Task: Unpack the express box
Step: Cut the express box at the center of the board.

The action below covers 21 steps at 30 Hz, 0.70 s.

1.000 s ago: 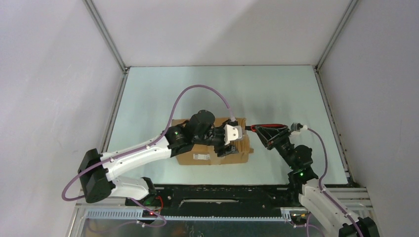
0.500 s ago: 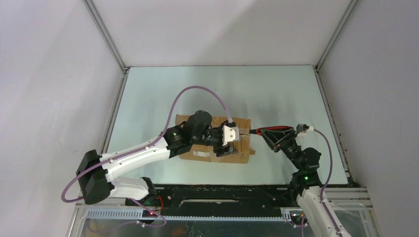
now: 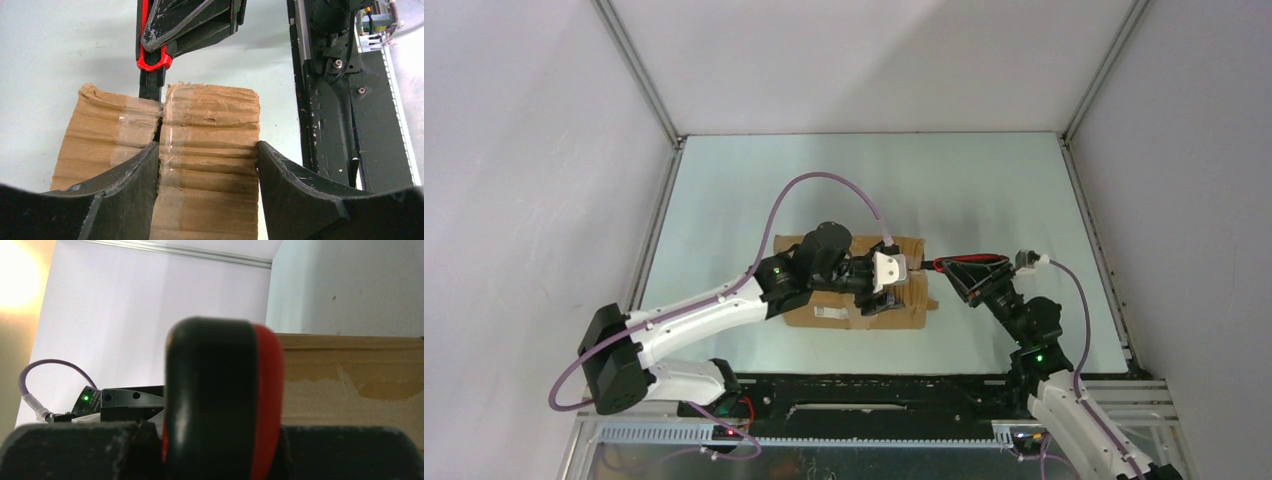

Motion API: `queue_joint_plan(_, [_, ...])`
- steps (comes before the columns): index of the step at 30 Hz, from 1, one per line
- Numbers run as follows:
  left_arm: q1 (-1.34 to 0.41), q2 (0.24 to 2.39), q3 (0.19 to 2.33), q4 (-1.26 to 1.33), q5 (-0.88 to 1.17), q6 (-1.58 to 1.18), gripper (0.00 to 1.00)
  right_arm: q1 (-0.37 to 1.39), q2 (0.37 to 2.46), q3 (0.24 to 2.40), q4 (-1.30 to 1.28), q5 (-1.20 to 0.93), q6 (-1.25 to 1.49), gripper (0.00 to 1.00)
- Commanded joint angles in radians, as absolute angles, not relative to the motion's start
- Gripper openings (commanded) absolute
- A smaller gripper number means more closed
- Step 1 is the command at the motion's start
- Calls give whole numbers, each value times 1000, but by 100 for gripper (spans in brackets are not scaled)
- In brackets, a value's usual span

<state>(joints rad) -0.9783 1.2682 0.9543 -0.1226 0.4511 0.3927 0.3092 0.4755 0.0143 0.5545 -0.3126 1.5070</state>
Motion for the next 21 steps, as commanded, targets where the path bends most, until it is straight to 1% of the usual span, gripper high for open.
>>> queue_joint_plan(1, [-946, 1310, 902, -185, 313, 452, 0, 353, 397, 36, 460, -541, 1438, 0])
queue_joint_plan(7, [-897, 1275, 896, -165, 321, 423, 0, 296, 205, 55, 243, -644, 1394, 0])
queue_joint_plan(11, [-879, 1250, 877, -158, 321, 409, 0, 288, 146, 44, 163, -678, 1376, 0])
queue_joint_plan(16, [-877, 1238, 862, -147, 317, 400, 0, 286, 160, 58, 170, -691, 1366, 0])
queue_joint_plan(21, [-879, 1242, 876, -154, 324, 417, 0, 353, 290, 92, 207, -673, 1314, 0])
